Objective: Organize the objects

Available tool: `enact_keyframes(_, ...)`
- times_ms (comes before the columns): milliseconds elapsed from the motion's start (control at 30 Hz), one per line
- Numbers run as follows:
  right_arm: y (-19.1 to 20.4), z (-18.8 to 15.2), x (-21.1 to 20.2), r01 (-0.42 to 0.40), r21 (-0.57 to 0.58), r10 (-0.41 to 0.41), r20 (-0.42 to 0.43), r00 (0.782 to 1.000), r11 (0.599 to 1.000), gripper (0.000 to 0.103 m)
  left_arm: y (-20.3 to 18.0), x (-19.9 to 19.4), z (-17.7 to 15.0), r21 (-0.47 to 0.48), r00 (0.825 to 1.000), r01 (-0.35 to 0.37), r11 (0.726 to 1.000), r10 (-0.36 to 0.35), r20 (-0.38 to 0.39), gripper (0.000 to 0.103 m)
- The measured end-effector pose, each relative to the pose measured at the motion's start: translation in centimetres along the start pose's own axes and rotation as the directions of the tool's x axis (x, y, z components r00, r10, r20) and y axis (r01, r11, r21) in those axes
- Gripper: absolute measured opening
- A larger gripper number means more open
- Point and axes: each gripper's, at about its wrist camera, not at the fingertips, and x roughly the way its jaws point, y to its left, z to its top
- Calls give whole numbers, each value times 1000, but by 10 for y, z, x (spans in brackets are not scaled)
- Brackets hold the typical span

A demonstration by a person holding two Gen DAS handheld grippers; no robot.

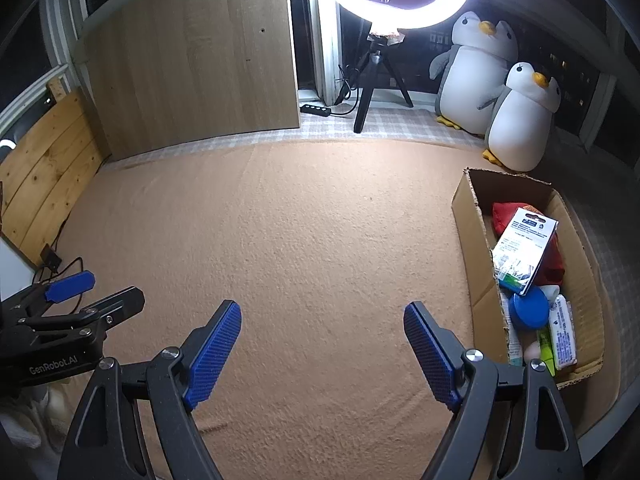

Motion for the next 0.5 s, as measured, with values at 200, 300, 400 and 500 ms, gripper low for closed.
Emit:
enact_keyframes(200, -2, 0, 1, 1, 3, -1, -7, 1000, 1000, 81, 1, 0, -1, -2, 1000, 3, 1000, -3, -2, 94)
enact_keyframes(300, -2, 0, 1, 2, 3, -2, -8, 1000, 1000, 81, 0, 1, -1, -1, 1000, 2, 1000, -2, -5, 94)
enact_keyframes(400, -2, 0, 1, 2, 3, -2, -8, 1000, 1000, 81, 0, 1, -2, -2, 1000, 3, 1000, -3, -6, 94)
enact_keyframes(500, -3, 0, 1, 3, 2, -3, -9, 1000, 1000, 81, 0, 1, -2, -2, 1000, 3, 1000, -3, -6, 94)
